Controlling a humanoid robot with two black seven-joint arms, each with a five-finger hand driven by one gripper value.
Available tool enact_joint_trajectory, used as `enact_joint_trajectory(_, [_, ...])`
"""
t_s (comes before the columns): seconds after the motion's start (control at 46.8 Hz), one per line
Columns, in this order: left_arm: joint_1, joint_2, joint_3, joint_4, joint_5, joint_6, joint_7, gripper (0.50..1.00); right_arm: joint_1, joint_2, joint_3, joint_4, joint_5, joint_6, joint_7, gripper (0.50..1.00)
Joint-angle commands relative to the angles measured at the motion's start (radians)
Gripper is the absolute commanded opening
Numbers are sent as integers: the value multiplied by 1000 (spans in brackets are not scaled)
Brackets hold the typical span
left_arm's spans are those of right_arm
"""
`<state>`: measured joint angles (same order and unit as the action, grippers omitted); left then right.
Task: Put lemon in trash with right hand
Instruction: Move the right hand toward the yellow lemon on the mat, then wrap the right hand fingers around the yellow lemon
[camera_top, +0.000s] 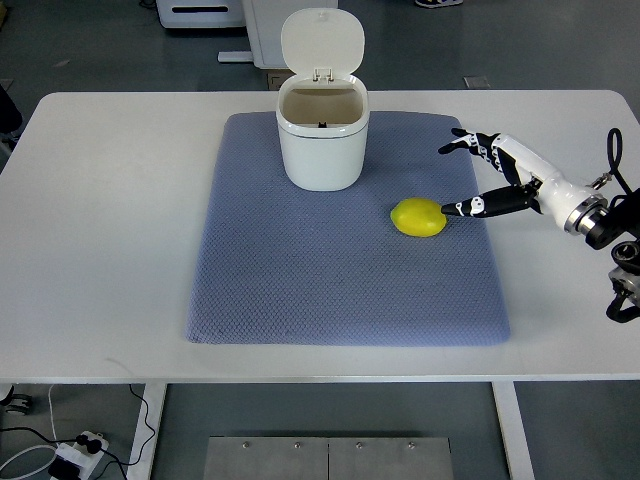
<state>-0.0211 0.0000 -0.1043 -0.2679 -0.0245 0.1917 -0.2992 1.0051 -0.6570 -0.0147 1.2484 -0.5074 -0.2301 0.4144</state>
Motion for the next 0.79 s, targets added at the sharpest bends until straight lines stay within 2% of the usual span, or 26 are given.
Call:
enact_joint_trajectory(0.0, [0,0,0,-1,0,0,0,1000,15,22,-37,0,0,-32,0,1000])
enact_joint_trajectory(0.492, [0,0,0,-1,0,0,2,1000,85,135,-214,-20,1,-140,-40,1000])
enact_joint_trajectory(0.769, [0,0,-1,-1,0,0,0,1000,98,174,-225,-76,10,-141,-79,1000])
